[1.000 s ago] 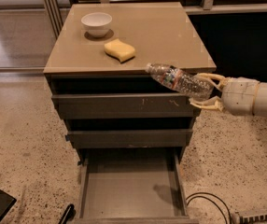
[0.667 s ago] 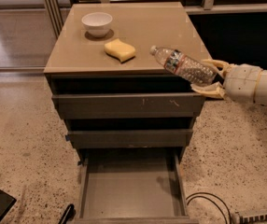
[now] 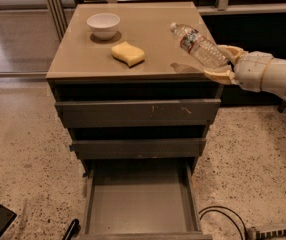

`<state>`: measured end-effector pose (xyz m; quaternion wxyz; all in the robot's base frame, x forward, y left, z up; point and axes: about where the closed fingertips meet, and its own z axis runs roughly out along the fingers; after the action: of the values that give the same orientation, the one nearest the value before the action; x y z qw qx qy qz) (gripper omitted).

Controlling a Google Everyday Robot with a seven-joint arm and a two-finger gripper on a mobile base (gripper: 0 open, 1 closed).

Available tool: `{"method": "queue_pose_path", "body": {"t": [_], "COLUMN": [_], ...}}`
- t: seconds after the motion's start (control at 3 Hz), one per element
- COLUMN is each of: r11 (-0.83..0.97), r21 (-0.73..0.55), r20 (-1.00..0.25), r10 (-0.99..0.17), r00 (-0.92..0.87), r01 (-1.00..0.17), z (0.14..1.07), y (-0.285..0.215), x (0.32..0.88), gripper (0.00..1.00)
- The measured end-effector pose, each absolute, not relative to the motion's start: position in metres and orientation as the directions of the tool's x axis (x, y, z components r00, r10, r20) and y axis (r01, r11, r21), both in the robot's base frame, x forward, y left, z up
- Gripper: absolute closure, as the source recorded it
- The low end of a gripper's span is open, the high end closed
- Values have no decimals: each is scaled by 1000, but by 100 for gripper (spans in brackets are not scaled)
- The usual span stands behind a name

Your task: Pick water bottle from bottom drawer and place on counter

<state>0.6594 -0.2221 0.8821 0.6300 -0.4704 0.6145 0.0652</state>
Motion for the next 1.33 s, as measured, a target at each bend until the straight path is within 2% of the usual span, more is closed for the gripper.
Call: {"method": "queue_pose_path", "body": {"t": [0.67, 1.33], "r11": [657, 730], "r21": [-366, -222], "r20": [-906, -913], "r10": [-414, -389], "r00": [89, -127], "r01": [-659, -646], "z": [886, 863], "y": [-216, -208], "x": [726, 770], "gripper": [100, 100]}}
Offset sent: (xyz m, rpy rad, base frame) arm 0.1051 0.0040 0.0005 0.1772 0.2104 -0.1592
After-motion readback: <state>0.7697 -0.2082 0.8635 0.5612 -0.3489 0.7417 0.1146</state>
